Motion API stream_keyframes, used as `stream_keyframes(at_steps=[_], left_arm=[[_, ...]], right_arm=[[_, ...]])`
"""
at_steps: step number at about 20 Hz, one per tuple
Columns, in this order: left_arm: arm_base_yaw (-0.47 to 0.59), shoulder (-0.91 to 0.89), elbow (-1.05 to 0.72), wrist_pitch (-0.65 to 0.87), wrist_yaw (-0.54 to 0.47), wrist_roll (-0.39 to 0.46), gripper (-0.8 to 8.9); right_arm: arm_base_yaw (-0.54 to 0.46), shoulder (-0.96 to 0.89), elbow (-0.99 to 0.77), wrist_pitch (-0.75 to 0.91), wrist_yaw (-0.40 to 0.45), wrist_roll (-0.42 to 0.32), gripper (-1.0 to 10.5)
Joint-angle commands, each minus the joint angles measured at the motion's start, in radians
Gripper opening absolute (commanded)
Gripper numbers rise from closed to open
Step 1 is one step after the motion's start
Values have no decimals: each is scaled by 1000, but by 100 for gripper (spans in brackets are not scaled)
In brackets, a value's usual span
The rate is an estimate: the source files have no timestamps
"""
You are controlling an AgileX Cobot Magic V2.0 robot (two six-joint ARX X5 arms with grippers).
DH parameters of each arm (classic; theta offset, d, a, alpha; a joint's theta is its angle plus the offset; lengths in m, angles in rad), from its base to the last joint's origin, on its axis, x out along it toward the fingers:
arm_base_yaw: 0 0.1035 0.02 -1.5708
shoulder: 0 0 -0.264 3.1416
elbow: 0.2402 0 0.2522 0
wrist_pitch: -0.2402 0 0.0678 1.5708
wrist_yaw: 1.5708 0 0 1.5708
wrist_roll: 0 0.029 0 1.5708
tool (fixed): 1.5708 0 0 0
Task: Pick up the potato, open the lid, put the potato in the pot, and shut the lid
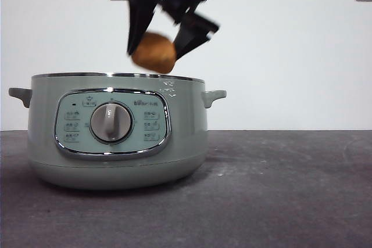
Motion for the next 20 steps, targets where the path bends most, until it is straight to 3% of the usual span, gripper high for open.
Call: stream_keyframes(at_steps=[1,5,11,12,14,15,16,20], left_arm=[[1,-11,11,50,-4,10,-8],[1,-11,11,51,-4,10,-8],[1,-10,11,51,-5,10,-8],[1,-10,11,50,-5,10,-8],[1,-10,11,49,-5,10,-8],[1,-10,11,49,-5,10,-8],[1,-10,11,48,-5,10,-8],[1,-10,11,48,-5,10,-8]], right_arm=[[20,97,46,16,5,-55,-12],[58,196,61,56,75,-103,-12],[72,266,61,29,79,-146,2],[71,278,61,12,79,-149,26],[72,282,61,8,79,-147,320],[76,282,61,14,80,-146,393],[76,282,61,16,82,-146,442],[76,276,68,14,84,-138,452]])
